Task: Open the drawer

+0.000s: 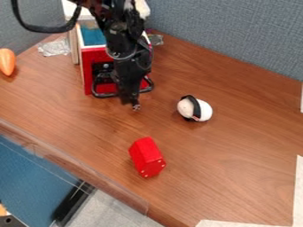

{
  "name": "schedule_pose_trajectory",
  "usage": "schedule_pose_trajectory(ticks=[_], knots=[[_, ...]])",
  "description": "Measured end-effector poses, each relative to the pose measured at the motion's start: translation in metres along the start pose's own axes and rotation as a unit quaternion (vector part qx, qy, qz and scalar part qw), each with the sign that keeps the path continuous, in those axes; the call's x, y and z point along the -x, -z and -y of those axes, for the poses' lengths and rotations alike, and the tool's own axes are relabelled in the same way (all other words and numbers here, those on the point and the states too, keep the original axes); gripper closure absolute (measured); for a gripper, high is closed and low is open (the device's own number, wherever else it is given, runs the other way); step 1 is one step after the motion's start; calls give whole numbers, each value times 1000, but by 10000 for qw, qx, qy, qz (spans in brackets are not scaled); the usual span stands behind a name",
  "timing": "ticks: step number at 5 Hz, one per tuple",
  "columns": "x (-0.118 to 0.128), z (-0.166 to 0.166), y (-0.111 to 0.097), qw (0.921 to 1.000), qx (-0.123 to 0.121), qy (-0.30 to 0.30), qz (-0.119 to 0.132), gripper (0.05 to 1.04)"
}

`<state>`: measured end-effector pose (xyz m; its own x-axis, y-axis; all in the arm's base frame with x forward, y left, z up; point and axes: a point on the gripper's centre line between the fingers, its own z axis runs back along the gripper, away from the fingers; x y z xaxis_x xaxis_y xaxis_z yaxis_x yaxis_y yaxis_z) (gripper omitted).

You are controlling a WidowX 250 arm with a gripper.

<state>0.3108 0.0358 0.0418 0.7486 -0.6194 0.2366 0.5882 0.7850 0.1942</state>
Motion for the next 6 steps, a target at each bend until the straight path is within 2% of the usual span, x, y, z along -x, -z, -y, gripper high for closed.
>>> schedule_pose_trajectory(ticks=[2,3,4,5,6], knots=[[2,11,-4,10000,13,70,55,914],[1,12,-6,10000,20,30,84,683],[0,12,-6,10000,36,1,78,369],[-5,10,-18,9997,91,-34,217,111],[-2,-5,-53,9985,44,-221,501,82]])
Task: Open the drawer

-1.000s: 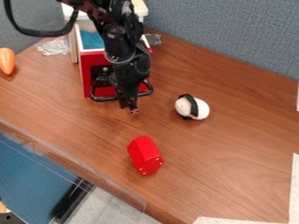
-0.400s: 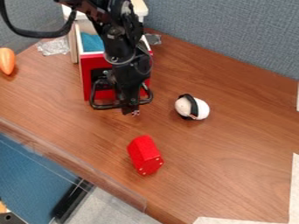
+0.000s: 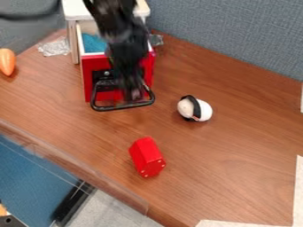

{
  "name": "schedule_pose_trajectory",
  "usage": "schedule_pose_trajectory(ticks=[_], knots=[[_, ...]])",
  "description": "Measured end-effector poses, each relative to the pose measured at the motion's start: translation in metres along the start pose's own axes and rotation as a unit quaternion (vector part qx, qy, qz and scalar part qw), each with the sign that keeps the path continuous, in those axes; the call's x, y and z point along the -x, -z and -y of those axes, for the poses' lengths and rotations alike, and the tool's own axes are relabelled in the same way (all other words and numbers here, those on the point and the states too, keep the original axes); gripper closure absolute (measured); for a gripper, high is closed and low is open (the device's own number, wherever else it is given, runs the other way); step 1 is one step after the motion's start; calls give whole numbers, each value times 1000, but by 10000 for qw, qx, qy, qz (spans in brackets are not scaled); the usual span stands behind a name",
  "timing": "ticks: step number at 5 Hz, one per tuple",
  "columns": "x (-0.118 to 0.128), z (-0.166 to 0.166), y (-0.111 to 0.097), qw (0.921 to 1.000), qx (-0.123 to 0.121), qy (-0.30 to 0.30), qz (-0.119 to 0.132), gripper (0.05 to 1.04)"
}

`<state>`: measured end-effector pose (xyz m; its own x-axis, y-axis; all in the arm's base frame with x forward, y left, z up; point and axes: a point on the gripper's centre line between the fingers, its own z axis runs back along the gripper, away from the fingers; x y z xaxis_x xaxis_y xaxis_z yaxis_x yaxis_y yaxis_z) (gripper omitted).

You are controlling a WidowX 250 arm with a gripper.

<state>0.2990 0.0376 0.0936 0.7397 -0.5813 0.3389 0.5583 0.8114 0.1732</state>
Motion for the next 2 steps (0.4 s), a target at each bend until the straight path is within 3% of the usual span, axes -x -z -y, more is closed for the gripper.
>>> schedule_pose_trajectory(ticks=[1,2], knots=[[20,-21,-37,9992,31,-395,-94,83],[48,-29,-47,9961,81,-626,-614,83]])
